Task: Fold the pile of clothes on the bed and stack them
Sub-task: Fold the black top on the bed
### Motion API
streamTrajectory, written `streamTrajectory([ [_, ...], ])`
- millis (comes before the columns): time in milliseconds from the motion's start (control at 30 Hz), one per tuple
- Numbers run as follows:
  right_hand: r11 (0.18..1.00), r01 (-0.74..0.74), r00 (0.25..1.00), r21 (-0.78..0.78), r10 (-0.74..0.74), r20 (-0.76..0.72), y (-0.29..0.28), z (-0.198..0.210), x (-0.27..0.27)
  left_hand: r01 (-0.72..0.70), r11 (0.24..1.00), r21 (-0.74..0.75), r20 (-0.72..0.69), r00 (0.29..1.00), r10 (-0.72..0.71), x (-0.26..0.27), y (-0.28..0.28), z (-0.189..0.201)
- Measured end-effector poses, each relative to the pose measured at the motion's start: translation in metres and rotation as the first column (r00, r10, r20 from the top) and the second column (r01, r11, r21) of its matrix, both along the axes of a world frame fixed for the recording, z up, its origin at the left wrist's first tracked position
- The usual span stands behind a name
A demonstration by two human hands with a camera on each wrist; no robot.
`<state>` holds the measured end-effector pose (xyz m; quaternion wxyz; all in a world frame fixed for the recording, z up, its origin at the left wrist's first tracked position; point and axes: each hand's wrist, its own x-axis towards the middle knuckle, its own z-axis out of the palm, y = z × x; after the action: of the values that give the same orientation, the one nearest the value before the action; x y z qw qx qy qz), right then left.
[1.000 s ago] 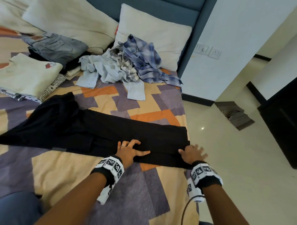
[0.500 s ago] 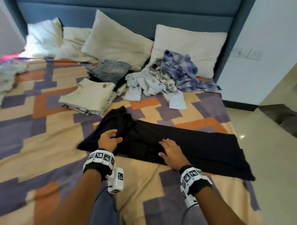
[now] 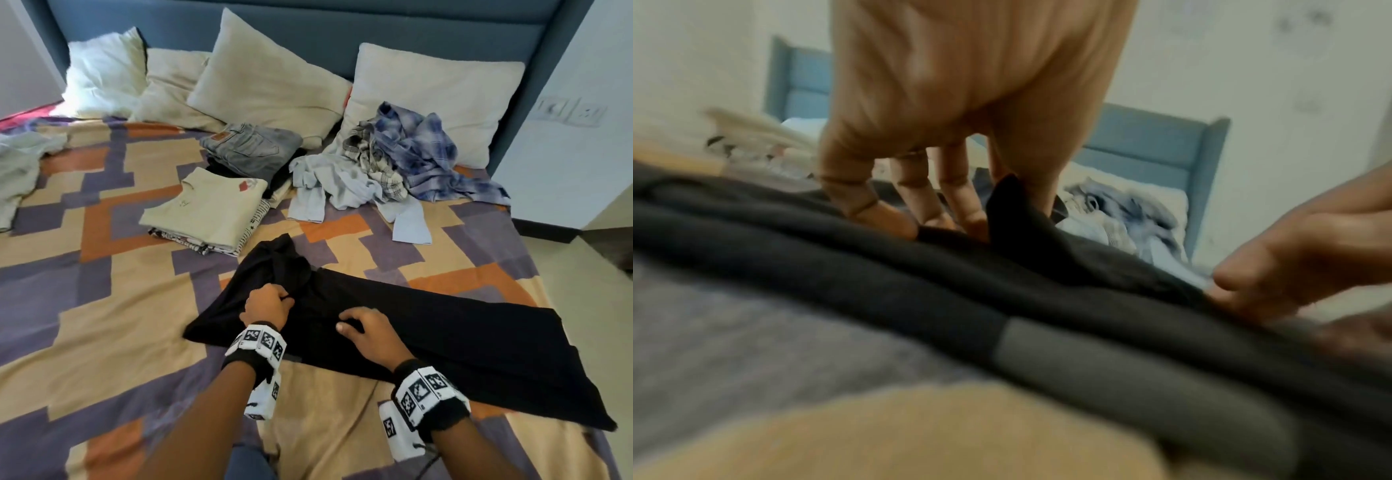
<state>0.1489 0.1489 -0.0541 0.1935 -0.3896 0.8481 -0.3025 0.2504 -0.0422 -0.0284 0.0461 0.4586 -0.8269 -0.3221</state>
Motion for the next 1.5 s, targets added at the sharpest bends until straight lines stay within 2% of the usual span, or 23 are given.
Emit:
streamTrajectory([
  [67, 0.980, 0.116, 0.989, -0.159, -0.099, 0.113, -0.014, 0.014, 0.001, -0.061, 0.997, 0.050, -0.205, 0.976, 0.070, 0.009, -0.003, 0.002],
  [167, 0.929, 0.243, 0.938, -0.281, -0.151, 0.312, -0.049, 0.033, 0.011, -0.093, 0.991, 0.094, -0.453, 0.883, 0.125, 0.026, 0.000, 0.013],
  [233, 0.902, 0.299, 0.863, -0.312, -0.116, 0.492, -0.076, 0.042, 0.020, 0.001, 0.995, 0.096, -0.528, 0.848, 0.050, 0.036, 0.005, 0.019],
  [300, 0.906, 0.309, 0.790, -0.290, -0.075, 0.609, -0.099, 0.048, 0.028, 0.184, 0.978, 0.096, -0.542, 0.834, -0.103, 0.044, 0.010, 0.021],
  [333, 0.914, 0.295, 0.778, -0.278, -0.060, 0.625, -0.107, 0.048, 0.030, 0.295, 0.943, 0.152, -0.551, 0.818, -0.167, 0.046, 0.011, 0.018],
  [400, 0.909, 0.315, 0.758, -0.273, -0.068, 0.648, -0.116, 0.042, 0.034, 0.492, 0.792, 0.360, -0.578, 0.784, -0.224, 0.051, 0.013, 0.020],
  [467, 0.877, 0.405, 0.725, -0.259, -0.136, 0.676, -0.119, 0.033, 0.030, 0.609, 0.664, 0.433, -0.542, 0.765, -0.348, 0.054, 0.008, 0.020],
  [533, 0.838, 0.486, 0.681, -0.250, -0.183, 0.709, -0.115, 0.026, 0.020, 0.577, 0.703, 0.416, -0.478, 0.796, -0.371, 0.055, -0.009, 0.020],
  [600, 0.810, 0.518, 0.659, -0.275, -0.174, 0.732, -0.109, 0.023, 0.012, 0.369, 0.832, 0.413, -0.424, 0.887, -0.183, 0.050, -0.036, 0.018],
  [667, 0.826, 0.472, 0.753, -0.307, -0.196, 0.628, -0.103, 0.021, 0.009, 0.149, 0.949, 0.279, -0.393, 0.919, -0.029, 0.040, -0.072, 0.012],
  [700, 0.848, 0.417, 0.823, -0.327, -0.199, 0.532, -0.100, 0.022, 0.009, 0.106, 0.977, 0.186, -0.376, 0.926, -0.029, 0.033, -0.086, 0.013],
  [767, 0.892, 0.243, 0.948, -0.381, -0.135, 0.287, -0.094, 0.027, 0.013, 0.167, 0.986, -0.003, -0.269, 0.949, -0.161, 0.016, -0.108, 0.017],
  [833, 0.910, 0.052, 0.997, -0.412, -0.020, 0.081, -0.091, 0.033, 0.019, 0.319, 0.939, -0.127, -0.151, 0.930, -0.337, -0.005, -0.125, 0.020],
  [900, 0.899, -0.081, 0.996, -0.429, 0.086, -0.007, -0.086, 0.037, 0.021, 0.481, 0.862, -0.161, -0.058, 0.867, -0.494, -0.026, -0.137, 0.016],
  [967, 0.886, -0.159, 0.986, -0.436, 0.169, -0.018, -0.083, 0.040, 0.021, 0.596, 0.788, -0.154, -0.016, 0.796, -0.605, -0.042, -0.146, 0.010],
  [1067, 0.866, -0.221, 0.970, -0.449, 0.245, -0.006, -0.080, 0.040, 0.023, 0.689, 0.716, -0.114, 0.103, 0.725, -0.681, -0.054, -0.152, 0.013],
  [1100, 0.861, -0.225, 0.967, -0.456, 0.256, 0.007, -0.079, 0.040, 0.024, 0.684, 0.710, -0.168, 0.142, 0.729, -0.669, -0.056, -0.152, 0.016],
  [1133, 0.859, -0.216, 0.967, -0.465, 0.255, 0.022, -0.079, 0.038, 0.025, 0.635, 0.734, -0.240, 0.139, 0.771, -0.622, -0.057, -0.156, 0.015],
  [1200, 0.859, -0.168, 0.974, -0.483, 0.222, 0.056, -0.078, 0.032, 0.030, 0.463, 0.830, -0.309, 0.000, 0.873, -0.487, -0.052, -0.162, 0.015],
  [1267, 0.880, -0.128, 0.980, -0.458, 0.183, 0.079, -0.079, 0.024, 0.039, 0.304, 0.895, -0.327, -0.150, 0.918, -0.367, -0.042, -0.169, 0.018],
  [1333, 0.930, -0.127, 0.987, -0.345, 0.152, 0.049, -0.083, 0.014, 0.050, 0.229, 0.905, -0.358, -0.189, 0.932, -0.311, -0.031, -0.175, 0.023],
  [1400, 0.968, -0.118, 0.993, -0.223, 0.118, -0.015, -0.087, 0.010, 0.061, 0.185, 0.904, -0.386, -0.144, 0.956, -0.257, -0.025, -0.179, 0.024],
  [1500, 0.979, -0.145, 0.984, -0.144, 0.127, -0.125, -0.095, 0.009, 0.076, 0.209, 0.840, -0.501, -0.038, 0.964, -0.262, -0.022, -0.176, 0.019],
])
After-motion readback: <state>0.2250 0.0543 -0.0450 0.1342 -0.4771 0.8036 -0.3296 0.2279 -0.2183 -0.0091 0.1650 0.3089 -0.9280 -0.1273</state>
